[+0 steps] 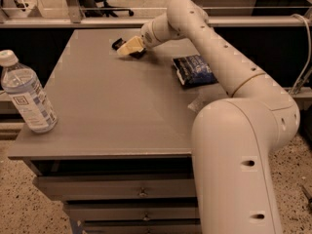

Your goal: Move rxbar chocolate near blue plastic bottle

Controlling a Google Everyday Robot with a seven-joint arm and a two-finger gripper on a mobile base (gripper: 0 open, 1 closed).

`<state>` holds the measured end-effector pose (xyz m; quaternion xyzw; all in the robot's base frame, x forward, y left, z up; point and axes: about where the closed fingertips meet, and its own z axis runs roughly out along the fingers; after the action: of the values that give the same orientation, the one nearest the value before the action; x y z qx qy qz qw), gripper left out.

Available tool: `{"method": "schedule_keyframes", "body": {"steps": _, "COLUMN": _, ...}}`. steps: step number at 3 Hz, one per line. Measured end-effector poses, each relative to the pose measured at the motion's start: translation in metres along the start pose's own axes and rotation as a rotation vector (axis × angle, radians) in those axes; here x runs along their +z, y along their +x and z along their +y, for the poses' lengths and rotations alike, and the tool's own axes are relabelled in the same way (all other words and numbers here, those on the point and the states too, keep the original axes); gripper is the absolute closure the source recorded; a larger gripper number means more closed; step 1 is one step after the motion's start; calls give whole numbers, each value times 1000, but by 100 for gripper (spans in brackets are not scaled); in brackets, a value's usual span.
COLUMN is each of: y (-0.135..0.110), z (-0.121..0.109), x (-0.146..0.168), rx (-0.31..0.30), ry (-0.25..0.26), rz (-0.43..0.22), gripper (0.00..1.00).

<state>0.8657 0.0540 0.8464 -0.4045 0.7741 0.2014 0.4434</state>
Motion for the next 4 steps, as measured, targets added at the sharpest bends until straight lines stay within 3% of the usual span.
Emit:
{"method": "schedule_keyframes", "body": {"steps": 2, "y": 9, "z": 3, "x": 8, "rx": 14, "ry": -7, "rz": 0, "gripper": 64}}
{"method": "schedule_keyframes", "body": {"steps": 3, "y": 1, "z": 8, "x": -5, "rx": -8, "ry": -13, "rz": -15, "gripper": 87}}
{"method": "schedule_keyframes", "body": {"steps": 4, "y": -9, "z": 24, "x": -25, "rx": -43, "ry": -45, "rz": -30, "gripper": 100}}
